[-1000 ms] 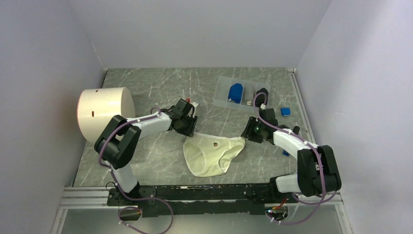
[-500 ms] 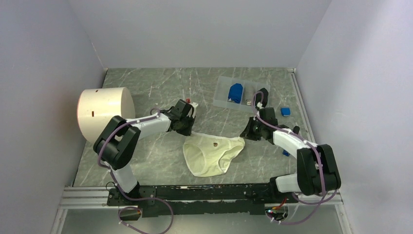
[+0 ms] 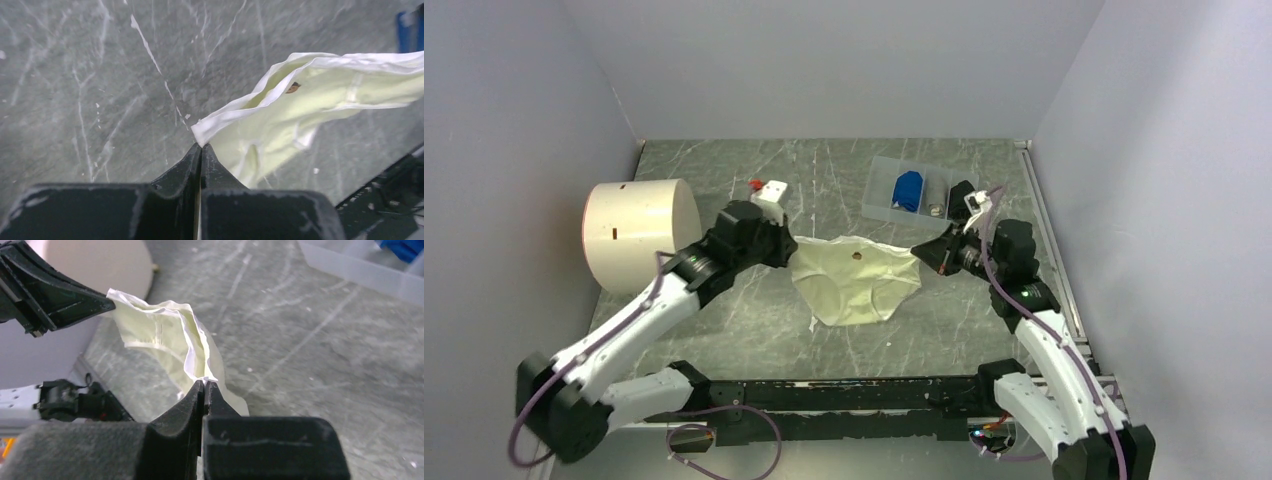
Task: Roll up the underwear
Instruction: Flatten out the underwear at the center of the board.
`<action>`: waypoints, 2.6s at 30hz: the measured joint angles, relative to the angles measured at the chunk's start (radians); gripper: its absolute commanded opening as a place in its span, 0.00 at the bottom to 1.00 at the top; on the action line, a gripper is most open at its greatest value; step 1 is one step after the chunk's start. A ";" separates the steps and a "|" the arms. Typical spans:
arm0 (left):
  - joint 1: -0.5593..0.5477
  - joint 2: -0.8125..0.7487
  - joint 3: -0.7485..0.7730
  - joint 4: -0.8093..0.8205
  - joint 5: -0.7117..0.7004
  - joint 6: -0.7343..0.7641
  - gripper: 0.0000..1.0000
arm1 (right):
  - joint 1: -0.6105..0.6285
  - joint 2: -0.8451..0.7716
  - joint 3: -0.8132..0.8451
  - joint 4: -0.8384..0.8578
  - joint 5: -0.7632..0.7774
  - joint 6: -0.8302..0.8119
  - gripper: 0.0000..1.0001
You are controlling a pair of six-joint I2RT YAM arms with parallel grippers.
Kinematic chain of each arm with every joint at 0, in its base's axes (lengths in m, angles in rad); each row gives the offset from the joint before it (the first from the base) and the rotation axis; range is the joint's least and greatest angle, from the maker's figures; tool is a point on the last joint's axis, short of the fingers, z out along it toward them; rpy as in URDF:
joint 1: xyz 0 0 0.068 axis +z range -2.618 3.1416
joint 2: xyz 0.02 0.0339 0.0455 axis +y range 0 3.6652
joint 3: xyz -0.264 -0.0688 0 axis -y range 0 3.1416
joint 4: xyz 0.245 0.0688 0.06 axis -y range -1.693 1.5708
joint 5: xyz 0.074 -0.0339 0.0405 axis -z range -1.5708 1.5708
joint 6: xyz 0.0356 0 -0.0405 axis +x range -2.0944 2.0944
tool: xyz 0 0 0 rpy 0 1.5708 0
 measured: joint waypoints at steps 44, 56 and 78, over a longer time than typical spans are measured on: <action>0.061 0.381 0.031 0.024 -0.222 -0.037 0.49 | 0.001 0.824 0.252 0.187 0.081 0.003 0.51; 0.083 0.393 0.050 -0.023 -0.278 -0.050 0.81 | 0.023 0.698 0.254 0.113 0.113 -0.058 0.26; 0.095 0.045 -0.295 -0.035 -0.103 -0.268 0.81 | 0.225 0.658 0.129 0.009 0.295 0.007 0.20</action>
